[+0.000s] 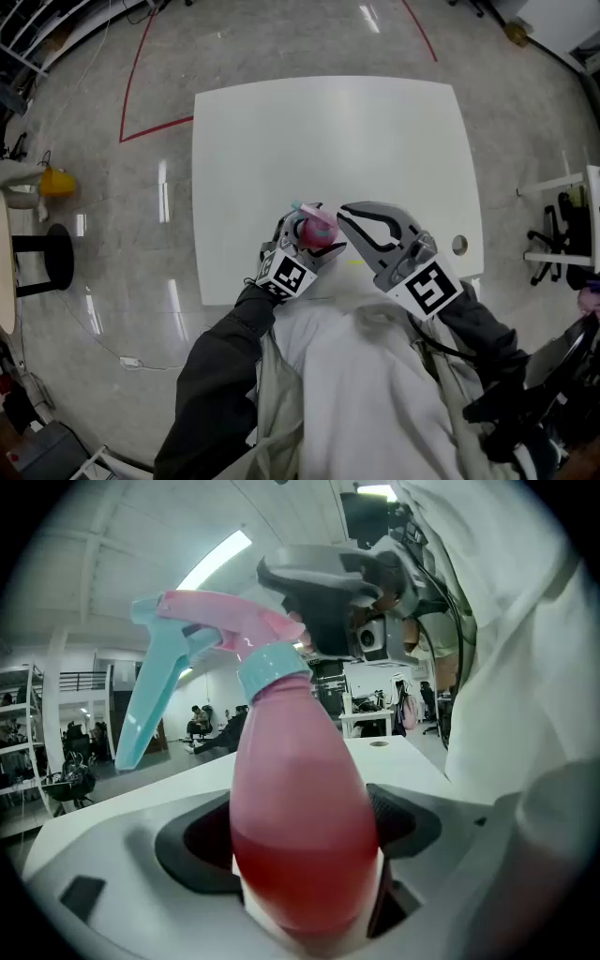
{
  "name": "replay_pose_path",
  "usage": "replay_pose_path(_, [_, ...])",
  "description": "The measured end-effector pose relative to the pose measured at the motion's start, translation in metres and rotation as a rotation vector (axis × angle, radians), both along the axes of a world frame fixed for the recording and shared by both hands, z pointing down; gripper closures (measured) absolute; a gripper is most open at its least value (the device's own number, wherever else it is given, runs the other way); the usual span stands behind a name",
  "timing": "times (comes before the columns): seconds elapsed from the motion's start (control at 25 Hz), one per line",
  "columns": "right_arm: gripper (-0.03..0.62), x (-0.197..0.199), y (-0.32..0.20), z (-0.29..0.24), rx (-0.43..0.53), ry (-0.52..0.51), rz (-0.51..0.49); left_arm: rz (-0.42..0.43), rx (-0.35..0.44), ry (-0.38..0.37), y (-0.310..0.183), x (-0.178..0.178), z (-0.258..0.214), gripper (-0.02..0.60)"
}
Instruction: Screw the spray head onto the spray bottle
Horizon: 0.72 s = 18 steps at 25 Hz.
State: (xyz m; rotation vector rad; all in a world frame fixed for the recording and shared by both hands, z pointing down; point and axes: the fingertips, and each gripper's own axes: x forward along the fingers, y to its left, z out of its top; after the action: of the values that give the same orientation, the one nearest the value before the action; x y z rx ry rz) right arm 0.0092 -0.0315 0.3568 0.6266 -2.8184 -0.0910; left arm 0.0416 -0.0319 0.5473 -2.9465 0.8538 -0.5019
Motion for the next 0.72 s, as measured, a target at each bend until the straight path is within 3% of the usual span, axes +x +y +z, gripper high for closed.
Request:
replay_pose_path(0.04, [0.553,0.002,-0.008,0.003,-0.105,-0.047,0.002,0.001,0.001,0.003,0.0,-0.001,0.0,0.158])
replay_pose_path(0.08, [0.427,0.002,-0.012,0.009,-0.18,-0.062,-0.033,0.002,0.002,0.005,0.0,-0.001,0.0,0.158])
replay_pose_path(0.12, [0.361,0.002,-0.012,0.017,-0.233,-0.059,-0.082,0.004,0.003,0.007,0.001,0.0,0.0,0.158])
replay_pose_path(0.2, [0.361,0.002,-0.008,0.034,-0.273,-0.021,-0.128,0.011,0.0,0.005,0.003,0.001,0.0,0.158])
replay_pose_path(0.32, [0.364,-0.002,0.002,0.06,-0.241,0.094,-0.085,0.014,0.006,0.005,0.003,0.002,-0.001,0.158])
replay_pose_path(0.48, [0.418,-0.012,0.023,0.065,-0.338,0.072,-0.026,0.004,0.008,0.004,0.001,0.001,-0.001,0.158])
replay_pose_path(0.6, [0.418,-0.028,0.059,0.054,-0.328,0.077,-0.197,0.013,0.005,0.0,-0.003,0.0,-0.001,0.158])
replay_pose_path(0.72, [0.418,-0.026,0.071,0.032,-0.153,0.084,-0.336,0.03,-0.002,-0.004,-0.001,0.001,-0.002,0.158])
